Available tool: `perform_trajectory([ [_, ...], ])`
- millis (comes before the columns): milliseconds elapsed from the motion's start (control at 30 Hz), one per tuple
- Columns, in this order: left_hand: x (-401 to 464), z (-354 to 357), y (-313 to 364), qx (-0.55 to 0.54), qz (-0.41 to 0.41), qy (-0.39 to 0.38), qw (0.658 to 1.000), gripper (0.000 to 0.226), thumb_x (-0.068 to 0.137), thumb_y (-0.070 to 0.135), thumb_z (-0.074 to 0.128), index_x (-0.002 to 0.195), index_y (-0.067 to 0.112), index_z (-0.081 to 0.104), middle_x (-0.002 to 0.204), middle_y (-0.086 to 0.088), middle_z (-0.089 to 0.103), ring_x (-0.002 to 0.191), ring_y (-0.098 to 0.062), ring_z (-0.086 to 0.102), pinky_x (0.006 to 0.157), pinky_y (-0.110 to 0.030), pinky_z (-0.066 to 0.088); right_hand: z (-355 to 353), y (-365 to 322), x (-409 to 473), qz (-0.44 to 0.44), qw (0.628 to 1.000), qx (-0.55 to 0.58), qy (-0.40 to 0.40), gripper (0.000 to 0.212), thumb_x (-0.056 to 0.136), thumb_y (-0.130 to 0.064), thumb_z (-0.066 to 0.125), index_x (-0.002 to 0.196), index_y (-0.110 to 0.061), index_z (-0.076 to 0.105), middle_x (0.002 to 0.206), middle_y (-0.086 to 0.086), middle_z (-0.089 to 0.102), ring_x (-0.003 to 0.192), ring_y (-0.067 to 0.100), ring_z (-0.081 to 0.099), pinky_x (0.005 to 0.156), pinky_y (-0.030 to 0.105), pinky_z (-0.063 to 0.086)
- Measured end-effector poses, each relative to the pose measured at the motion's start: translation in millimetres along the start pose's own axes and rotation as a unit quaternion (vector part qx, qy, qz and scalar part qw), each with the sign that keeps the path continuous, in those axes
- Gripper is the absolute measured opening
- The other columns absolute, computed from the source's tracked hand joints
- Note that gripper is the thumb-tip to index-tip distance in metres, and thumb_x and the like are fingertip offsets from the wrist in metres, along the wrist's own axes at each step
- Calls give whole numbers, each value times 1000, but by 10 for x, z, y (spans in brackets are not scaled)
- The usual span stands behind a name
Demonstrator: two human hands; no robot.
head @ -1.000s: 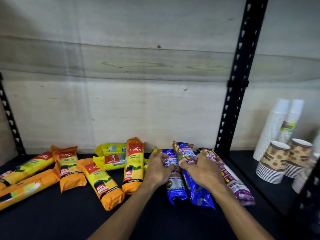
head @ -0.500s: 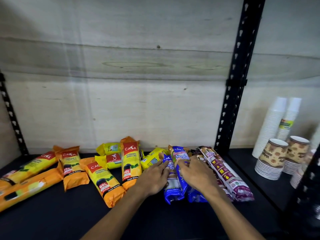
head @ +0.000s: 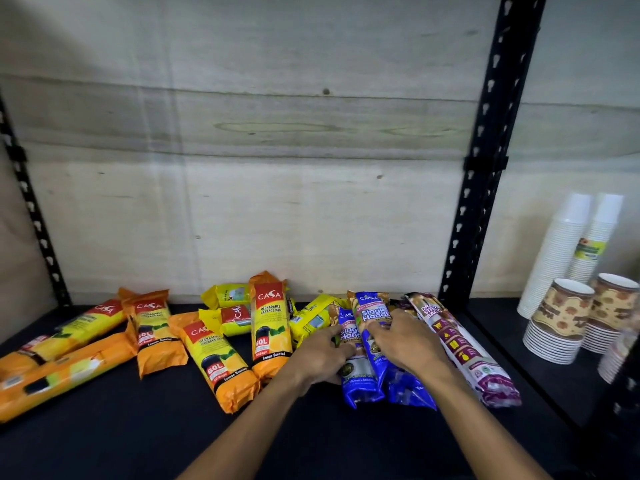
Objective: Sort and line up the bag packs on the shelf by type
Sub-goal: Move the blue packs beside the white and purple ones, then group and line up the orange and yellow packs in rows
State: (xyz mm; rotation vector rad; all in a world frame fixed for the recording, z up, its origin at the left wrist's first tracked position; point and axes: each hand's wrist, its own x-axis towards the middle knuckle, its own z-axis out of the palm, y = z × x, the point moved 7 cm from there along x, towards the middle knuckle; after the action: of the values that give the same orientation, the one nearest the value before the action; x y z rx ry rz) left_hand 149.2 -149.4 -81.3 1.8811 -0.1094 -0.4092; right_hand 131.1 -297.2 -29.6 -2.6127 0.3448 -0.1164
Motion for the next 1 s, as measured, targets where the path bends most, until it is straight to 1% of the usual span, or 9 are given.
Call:
perform_trajectory([
  [200, 20, 53, -11, -35, 1, 7, 999, 65, 94, 23, 62, 151, 18, 31, 125, -13, 64, 98, -24, 72, 78, -41, 62, -5, 68, 95, 17, 1000, -7, -8, 60, 92, -57, 53, 128, -9, 53, 106, 5, 64, 88, 21, 61, 74, 32, 46],
  [300, -36, 26, -8, -4, 2, 18, 1000, 62, 94, 29, 62, 149, 18, 35, 121, -6, 66, 96, -21, 72, 78, -40, 62, -10, 115, 119, 30, 999, -11, -22, 60, 90, -60, 54, 121, -9, 57, 101, 5, 65, 87, 21, 63, 70, 32, 48],
  [367, -122, -143, 53, 82, 22, 63, 994, 53, 93, 38, 61, 139, 17, 48, 106, 5, 68, 92, -22, 72, 78, -39, 62, -77, 97, 92, 29, 999, -31, 5, 62, 89, -62, 50, 120, -9, 59, 113, 10, 63, 102, 28, 61, 81, 38, 51],
  [433, -210, -455, 129, 149, 48, 142, 977, 43, 90, 48, 59, 123, 20, 61, 97, 9, 70, 93, -20, 70, 84, -40, 59, -199, -43, 36, -2, 993, -72, 91, 62, 90, -60, 45, 127, -11, 57, 131, 16, 55, 122, 36, 49, 99, 45, 42],
  [533, -360, -979, 158, 211, 47, 243, 946, 34, 89, 51, 57, 108, 25, 65, 105, 6, 73, 101, -18, 67, 89, -34, 53, -306, -459, -112, -73, 983, -45, 165, 52, 93, -51, 48, 127, -13, 58, 126, 18, 57, 119, 38, 49, 100, 42, 38],
  [633, -423, -1319, 44, 226, 20, 270, 936, 39, 90, 48, 58, 116, 20, 61, 106, 3, 70, 107, -22, 64, 92, -36, 51, -54, -753, -7, -58, 994, 56, 67, 44, 92, -48, 50, 117, -14, 62, 116, 16, 60, 110, 35, 58, 88, 36, 44],
  [733, -402, -1403, -78, 221, 0, 253, 942, 31, 90, 47, 60, 108, 22, 54, 108, 0, 67, 103, -23, 63, 84, -35, 51, 285, -938, 148, -42, 994, 96, -17, 47, 84, -54, 45, 93, -11, 61, 94, 15, 65, 94, 34, 67, 78, 34, 49],
  [867, -285, -1407, -170, 222, -33, 228, 947, 45, 86, 56, 59, 108, 19, 48, 103, 2, 63, 100, -23, 65, 85, -37, 53, 667, -1028, 298, 6, 994, 85, -65, 61, 90, -53, 46, 127, -6, 58, 122, 17, 67, 107, 35, 67, 92, 36, 53],
  [1000, -86, -1424, -225, 215, -39, 195, 956, 56, 74, 64, 60, 112, 23, 59, 100, 1, 71, 92, -21, 69, 85, -43, 57, 846, -1095, 418, 41, 995, 71, -52, 66, 89, -55, 46, 137, -10, 50, 136, 23, 51, 107, 37, 63, 84, 36, 57],
])
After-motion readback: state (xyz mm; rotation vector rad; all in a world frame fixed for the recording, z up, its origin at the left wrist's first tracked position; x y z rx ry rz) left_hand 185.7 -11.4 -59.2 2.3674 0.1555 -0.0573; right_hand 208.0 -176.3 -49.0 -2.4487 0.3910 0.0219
